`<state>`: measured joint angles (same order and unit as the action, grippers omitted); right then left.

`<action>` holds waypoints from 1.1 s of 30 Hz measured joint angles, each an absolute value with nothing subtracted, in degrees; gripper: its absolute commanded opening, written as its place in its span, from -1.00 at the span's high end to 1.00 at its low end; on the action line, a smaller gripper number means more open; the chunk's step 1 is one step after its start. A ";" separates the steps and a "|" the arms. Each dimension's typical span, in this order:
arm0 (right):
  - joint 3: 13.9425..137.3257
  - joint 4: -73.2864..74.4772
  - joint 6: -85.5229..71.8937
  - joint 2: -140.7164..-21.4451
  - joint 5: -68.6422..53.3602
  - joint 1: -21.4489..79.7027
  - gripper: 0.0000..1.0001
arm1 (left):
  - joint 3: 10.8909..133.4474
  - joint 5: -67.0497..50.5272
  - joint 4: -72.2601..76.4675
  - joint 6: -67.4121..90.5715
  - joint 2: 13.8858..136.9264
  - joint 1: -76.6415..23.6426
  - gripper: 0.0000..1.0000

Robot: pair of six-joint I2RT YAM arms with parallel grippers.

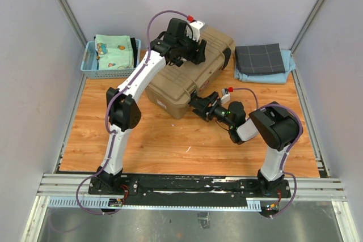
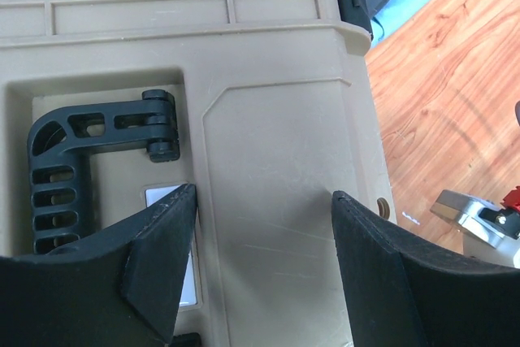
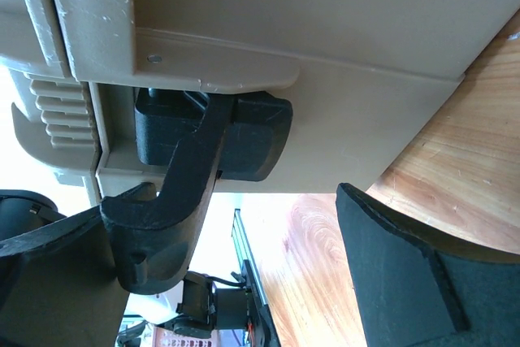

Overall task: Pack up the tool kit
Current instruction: Close the toolbox at the center of the board.

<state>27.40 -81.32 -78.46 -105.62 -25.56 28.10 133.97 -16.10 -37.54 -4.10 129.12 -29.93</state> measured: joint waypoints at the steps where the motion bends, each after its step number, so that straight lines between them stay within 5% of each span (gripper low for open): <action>1: 27.40 -81.36 -78.37 -105.60 -25.61 28.05 -0.88 | 134.39 -16.08 -37.82 -4.23 129.36 -29.82 -0.38; 33: 37.39 -84.79 -79.81 -108.36 -22.04 27.57 -0.85 | 125.97 -16.93 -32.86 -5.19 124.92 -23.20 -0.36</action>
<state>37.39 -84.79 -79.81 -108.36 -22.04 27.57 125.97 -16.93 -32.86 -5.19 124.92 -23.20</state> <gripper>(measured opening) 0.928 0.679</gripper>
